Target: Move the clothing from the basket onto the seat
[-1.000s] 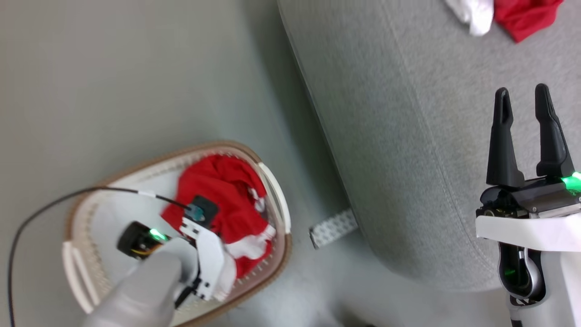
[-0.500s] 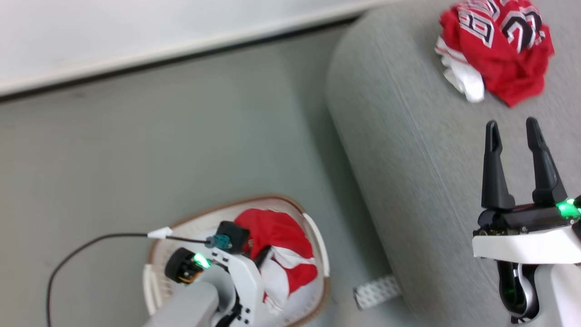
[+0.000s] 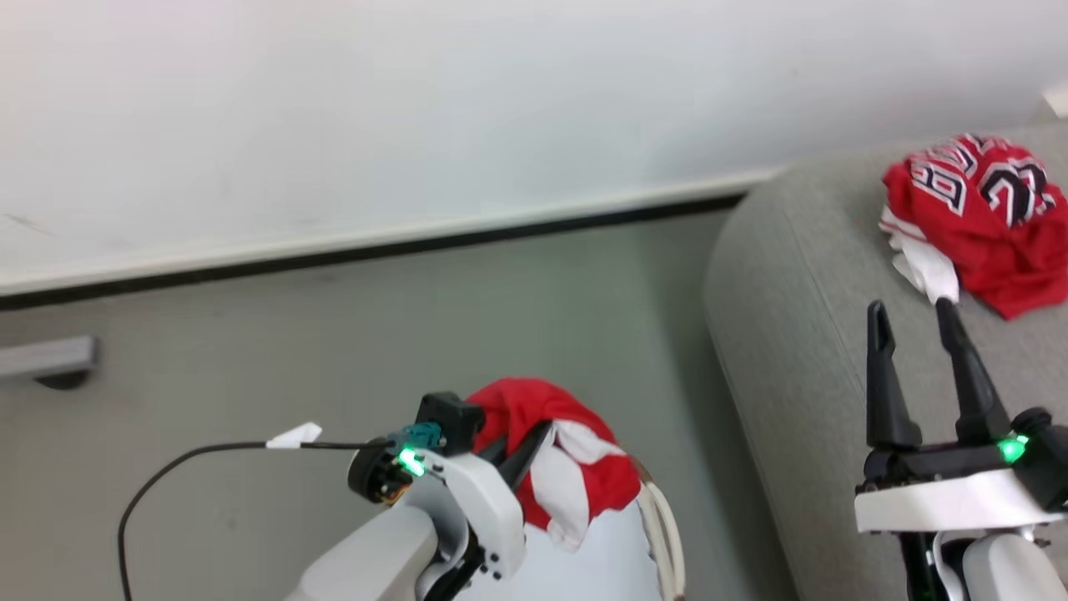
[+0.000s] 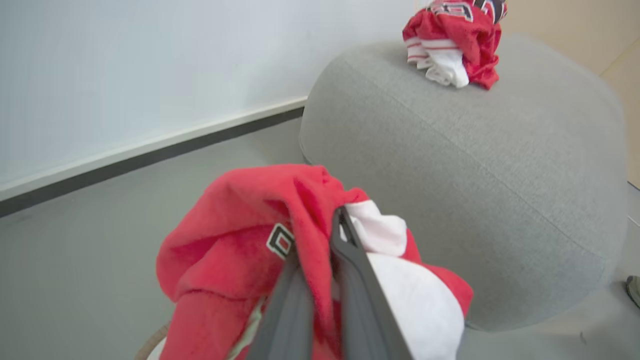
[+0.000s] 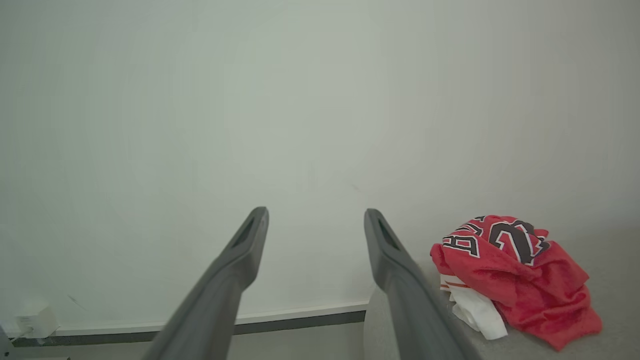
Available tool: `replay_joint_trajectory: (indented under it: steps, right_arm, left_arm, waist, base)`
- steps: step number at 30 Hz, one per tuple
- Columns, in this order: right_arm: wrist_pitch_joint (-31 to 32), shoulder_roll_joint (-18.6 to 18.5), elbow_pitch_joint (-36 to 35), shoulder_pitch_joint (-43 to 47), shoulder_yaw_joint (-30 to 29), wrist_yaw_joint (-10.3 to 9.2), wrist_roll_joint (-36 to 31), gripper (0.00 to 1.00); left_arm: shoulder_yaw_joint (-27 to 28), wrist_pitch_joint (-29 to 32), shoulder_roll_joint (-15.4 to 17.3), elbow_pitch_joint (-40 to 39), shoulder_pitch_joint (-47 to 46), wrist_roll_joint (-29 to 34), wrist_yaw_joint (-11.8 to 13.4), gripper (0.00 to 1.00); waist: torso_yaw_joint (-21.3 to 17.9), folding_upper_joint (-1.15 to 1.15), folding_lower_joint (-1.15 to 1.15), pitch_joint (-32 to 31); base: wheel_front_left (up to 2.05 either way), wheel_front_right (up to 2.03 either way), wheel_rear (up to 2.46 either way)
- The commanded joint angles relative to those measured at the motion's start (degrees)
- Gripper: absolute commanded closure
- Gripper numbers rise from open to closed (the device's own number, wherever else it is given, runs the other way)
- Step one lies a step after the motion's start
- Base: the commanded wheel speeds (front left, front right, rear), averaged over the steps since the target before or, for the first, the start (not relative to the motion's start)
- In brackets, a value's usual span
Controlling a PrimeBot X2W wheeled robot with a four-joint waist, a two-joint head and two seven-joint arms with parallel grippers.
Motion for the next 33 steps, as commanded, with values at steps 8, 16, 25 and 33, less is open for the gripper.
replay_joint_trajectory:
  steps: [8, 16, 25, 33]
  right_arm:
    - [-0.15, -0.41, 2.3, 3.6, 4.09, -0.13, 1.97, 0.0]
    - [-0.15, -0.27, 4.72, 5.76, 9.76, -0.13, 3.48, 0.0]
    - [-0.15, -0.35, 6.17, 4.87, 13.45, -0.13, 4.52, 0.0]
    - [-0.15, -1.2, 7.53, 4.05, 16.08, -0.13, 4.9, 0.0]
  left_arm:
    - [4.6, -0.42, 3.21, -10.65, -0.97, 2.2, 3.41, 1.0]
    - [8.86, -0.43, 7.01, -21.65, -0.67, 2.06, 7.45, 1.0]
    - [10.54, 0.95, 9.64, -30.44, 2.01, 0.48, 11.07, 1.0]
    - [10.15, 1.62, 10.1, -32.73, 3.41, 0.3, 12.36, 1.0]
  waist:
    - [4.97, 0.0, 0.02, -6.41]
    - [5.64, 0.0, 0.02, -8.5]
    - [5.8, 0.0, 0.02, -9.17]
    - [6.07, 0.0, 0.02, -9.48]
  base:
    - [0.0, 0.0, 0.0]
    - [0.0, 0.0, 0.0]
    - [0.0, 0.0, 0.0]
    - [0.0, 0.0, 0.0]
